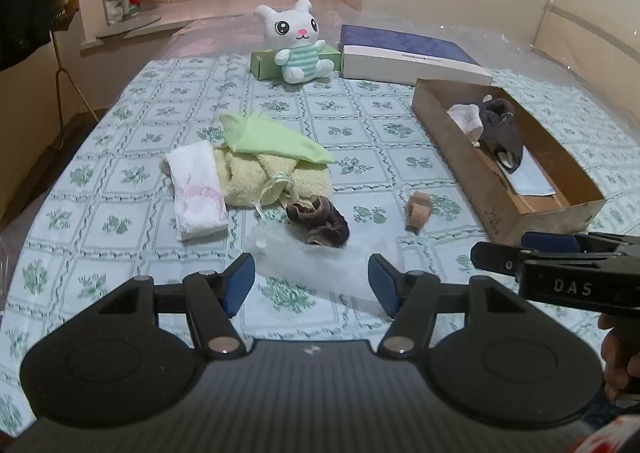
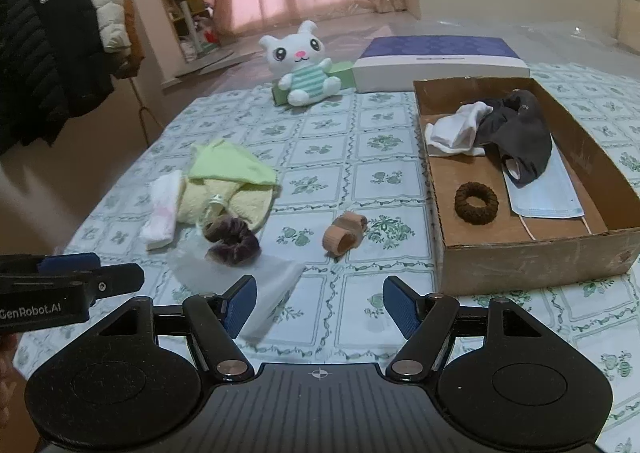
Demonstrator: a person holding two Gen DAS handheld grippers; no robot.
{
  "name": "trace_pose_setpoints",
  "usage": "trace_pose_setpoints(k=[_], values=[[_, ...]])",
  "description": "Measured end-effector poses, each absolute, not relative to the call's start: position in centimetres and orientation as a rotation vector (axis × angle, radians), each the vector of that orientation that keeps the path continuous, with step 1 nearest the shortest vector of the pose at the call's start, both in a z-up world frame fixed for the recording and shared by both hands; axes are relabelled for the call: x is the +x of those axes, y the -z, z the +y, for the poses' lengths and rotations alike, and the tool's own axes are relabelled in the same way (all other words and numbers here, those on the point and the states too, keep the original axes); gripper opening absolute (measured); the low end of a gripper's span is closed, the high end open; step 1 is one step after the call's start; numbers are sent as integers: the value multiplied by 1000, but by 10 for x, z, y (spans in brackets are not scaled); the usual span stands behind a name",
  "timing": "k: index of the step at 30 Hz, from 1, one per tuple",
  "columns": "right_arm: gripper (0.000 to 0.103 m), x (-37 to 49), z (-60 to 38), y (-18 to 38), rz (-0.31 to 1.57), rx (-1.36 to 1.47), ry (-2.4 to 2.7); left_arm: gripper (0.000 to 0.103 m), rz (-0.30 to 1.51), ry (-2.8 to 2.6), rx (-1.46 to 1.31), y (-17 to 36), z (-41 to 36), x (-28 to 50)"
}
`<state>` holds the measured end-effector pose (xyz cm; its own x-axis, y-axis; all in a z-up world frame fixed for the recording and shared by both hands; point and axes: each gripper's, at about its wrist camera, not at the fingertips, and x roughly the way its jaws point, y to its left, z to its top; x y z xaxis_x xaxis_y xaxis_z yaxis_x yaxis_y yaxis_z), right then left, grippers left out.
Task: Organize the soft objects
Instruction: 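Grasp the brown scrunchie with the left gripper while the right grasps the beige toe separator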
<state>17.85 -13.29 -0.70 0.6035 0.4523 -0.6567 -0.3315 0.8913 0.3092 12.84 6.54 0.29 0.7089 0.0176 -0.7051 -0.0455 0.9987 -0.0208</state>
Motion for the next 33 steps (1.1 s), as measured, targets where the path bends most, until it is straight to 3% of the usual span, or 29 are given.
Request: trace_pose_setpoints(k=[17, 24, 27, 31, 33], values=[[41, 224, -93, 44, 808, 149, -341, 59, 794, 11, 19, 36, 73, 197], [39, 239, -77, 64, 823, 138, -275, 59, 794, 18, 22, 47, 78, 217], [39, 245, -74, 70, 823, 142, -243, 52, 799, 26, 8, 51, 80, 224], [38, 252, -72, 76, 817, 150, -228, 51, 808, 35, 9, 56, 79, 230], [26, 254, -72, 78, 809, 139, -222, 51, 813, 40, 8, 59, 77, 232]])
